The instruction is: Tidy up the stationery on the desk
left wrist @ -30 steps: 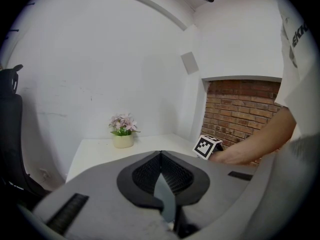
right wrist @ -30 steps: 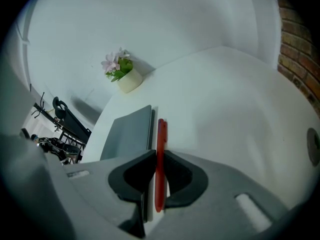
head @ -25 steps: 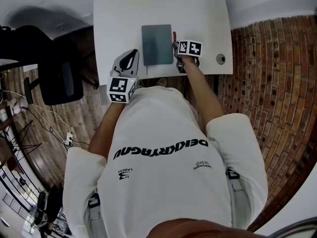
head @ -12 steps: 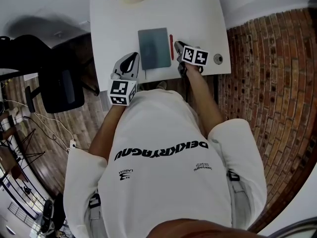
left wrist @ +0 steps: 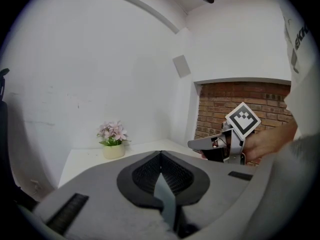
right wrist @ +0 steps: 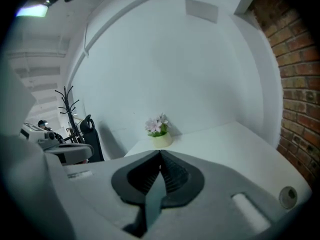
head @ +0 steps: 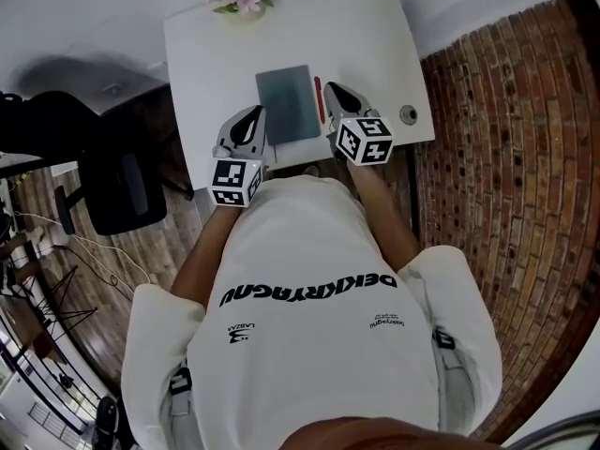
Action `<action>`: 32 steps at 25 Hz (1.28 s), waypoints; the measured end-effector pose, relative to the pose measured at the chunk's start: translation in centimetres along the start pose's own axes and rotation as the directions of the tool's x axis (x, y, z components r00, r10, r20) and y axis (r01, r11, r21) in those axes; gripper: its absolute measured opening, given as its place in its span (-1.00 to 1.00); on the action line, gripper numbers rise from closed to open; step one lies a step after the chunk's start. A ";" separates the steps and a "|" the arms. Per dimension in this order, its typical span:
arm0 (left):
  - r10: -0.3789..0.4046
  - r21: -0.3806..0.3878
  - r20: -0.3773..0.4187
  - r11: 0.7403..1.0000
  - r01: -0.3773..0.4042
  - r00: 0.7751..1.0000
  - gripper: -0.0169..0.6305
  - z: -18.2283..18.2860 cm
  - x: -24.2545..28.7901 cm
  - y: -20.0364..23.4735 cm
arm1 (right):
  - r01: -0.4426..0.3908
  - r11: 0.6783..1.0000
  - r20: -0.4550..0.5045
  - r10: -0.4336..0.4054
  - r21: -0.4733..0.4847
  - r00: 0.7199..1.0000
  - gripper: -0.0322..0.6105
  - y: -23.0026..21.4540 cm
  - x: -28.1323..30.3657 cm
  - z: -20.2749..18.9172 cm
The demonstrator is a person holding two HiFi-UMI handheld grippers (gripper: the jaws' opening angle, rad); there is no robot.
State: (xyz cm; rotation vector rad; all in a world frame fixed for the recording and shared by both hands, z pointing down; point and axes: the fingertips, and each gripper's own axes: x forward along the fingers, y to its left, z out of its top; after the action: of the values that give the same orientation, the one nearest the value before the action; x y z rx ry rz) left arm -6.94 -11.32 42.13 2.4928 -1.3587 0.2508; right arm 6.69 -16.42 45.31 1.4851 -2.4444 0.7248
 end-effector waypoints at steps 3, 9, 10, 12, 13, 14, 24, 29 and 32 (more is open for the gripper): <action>0.001 0.010 0.009 1.000 -0.001 1.000 -0.96 0.5 0.0 -0.2 | 0.001 0.999 0.047 0.001 -0.048 0.999 -0.91 1.2 -1.0 0.9; -0.001 0.025 0.036 1.000 0.000 0.999 -0.95 1.7 0.0 -0.5 | 0.006 0.993 0.118 0.008 -0.119 0.993 -0.91 3.0 -2.4 1.9; -0.003 0.028 0.038 1.000 0.001 0.999 -0.95 1.8 0.0 -0.6 | 0.005 0.992 0.125 0.011 -0.128 0.992 -0.91 3.3 -2.5 2.0; -0.006 0.033 0.043 0.999 0.005 0.999 -0.95 2.0 0.0 -0.8 | 0.003 0.989 0.136 0.017 -0.147 0.991 -0.91 3.9 -2.8 2.1; -0.008 0.035 0.046 0.999 0.006 0.999 -0.95 2.1 0.0 -0.9 | 0.001 0.988 0.139 0.020 -0.154 0.990 -0.91 4.1 -3.0 2.1; -0.009 0.038 0.048 0.999 0.007 0.999 -0.95 2.2 0.0 -0.9 | 0.001 0.987 0.142 0.022 -0.159 0.990 -0.91 4.2 -3.1 2.2; -0.011 0.043 0.057 0.999 0.009 0.998 -0.95 2.2 0.0 -1.3 | -0.001 0.988 0.163 0.027 -0.154 0.986 -0.91 4.5 -4.2 2.2; -0.010 0.041 0.055 0.999 0.008 0.998 -0.95 2.1 -0.2 -1.1 | -0.005 0.988 0.166 0.030 -0.152 0.986 -0.91 4.8 -4.1 2.2; -0.011 0.038 0.053 0.999 0.009 0.999 -0.95 2.0 -0.3 -1.0 | -0.004 0.989 0.162 0.029 -0.151 0.986 -0.91 4.9 -4.0 2.0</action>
State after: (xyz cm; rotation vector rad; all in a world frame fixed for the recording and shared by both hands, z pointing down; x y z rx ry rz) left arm -6.21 -11.28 40.00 2.5544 -1.3735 0.2114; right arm 4.50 -12.41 40.41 1.5232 -2.5680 0.4250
